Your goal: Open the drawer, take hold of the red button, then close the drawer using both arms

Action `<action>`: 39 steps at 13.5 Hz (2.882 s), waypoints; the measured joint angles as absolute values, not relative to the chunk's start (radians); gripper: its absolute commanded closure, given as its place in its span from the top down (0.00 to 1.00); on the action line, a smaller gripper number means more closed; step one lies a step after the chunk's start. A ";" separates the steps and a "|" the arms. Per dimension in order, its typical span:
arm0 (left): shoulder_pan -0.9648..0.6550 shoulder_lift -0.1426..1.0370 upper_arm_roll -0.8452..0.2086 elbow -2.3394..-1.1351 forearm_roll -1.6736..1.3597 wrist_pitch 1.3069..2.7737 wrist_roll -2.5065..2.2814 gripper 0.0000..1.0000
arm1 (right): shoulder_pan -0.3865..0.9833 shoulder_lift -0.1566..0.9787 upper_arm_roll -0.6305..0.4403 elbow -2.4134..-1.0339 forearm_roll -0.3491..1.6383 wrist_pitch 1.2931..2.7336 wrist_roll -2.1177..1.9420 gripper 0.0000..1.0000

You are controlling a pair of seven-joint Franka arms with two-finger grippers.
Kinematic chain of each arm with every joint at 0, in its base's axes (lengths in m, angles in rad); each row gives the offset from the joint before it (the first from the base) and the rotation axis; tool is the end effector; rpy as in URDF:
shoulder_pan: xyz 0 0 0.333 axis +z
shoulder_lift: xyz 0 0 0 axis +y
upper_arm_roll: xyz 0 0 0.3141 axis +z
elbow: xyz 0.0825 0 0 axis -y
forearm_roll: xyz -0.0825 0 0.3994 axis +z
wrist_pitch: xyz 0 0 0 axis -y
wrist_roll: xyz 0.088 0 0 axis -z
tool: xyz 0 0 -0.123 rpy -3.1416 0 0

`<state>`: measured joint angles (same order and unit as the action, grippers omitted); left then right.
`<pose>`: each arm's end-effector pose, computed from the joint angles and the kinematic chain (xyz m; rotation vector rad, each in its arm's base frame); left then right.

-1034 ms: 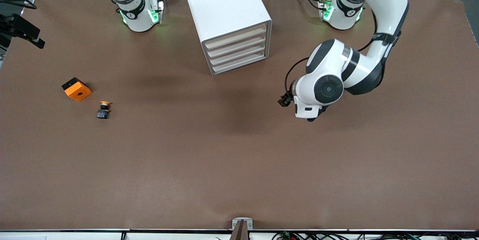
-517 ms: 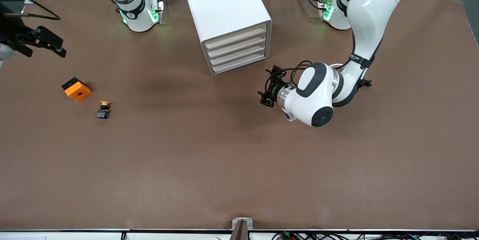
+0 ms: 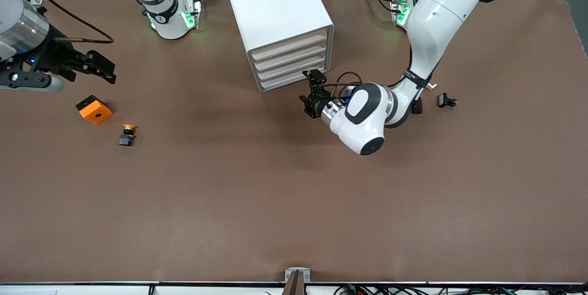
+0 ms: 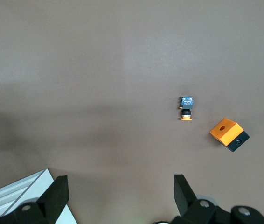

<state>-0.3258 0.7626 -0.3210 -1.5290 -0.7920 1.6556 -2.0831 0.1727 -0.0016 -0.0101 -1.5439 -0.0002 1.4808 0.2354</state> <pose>0.4958 -0.4426 0.2143 -1.4927 -1.8726 1.4448 0.5518 0.0905 0.6129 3.1258 -0.1138 -0.0943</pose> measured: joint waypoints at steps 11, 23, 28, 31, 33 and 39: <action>-0.385 0.857 -0.321 -1.526 -0.851 1.512 -2.354 0.46 | 0.312 0.056 -0.009 -1.533 0.027 1.505 0.482 1.00; -0.406 0.888 -0.318 -1.519 -0.861 1.445 -2.354 0.00 | 0.372 0.098 -0.009 -1.535 0.216 1.501 0.641 1.00; -0.383 0.888 -0.262 -1.462 -0.861 1.438 -2.354 0.00 | 0.462 0.131 -0.008 -1.536 0.217 1.550 0.792 1.00; -0.339 0.889 -0.229 -1.421 -0.861 1.434 -2.354 0.00 | 0.530 0.159 -0.008 -1.536 0.217 1.612 0.932 1.00; -0.294 0.889 -0.224 -1.402 -0.861 1.436 -2.353 0.07 | 0.581 0.181 -0.008 -1.535 0.217 1.653 1.038 1.00; -0.261 0.889 -0.224 -1.337 -0.861 1.443 -2.339 1.00 | 0.703 0.264 -0.008 -1.524 0.217 1.696 1.307 1.00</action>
<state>-0.2612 0.8889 -0.2241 -1.3373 -0.8609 1.4433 -2.3391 0.7028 0.2638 -0.0078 -1.5236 0.2171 1.6956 1.3065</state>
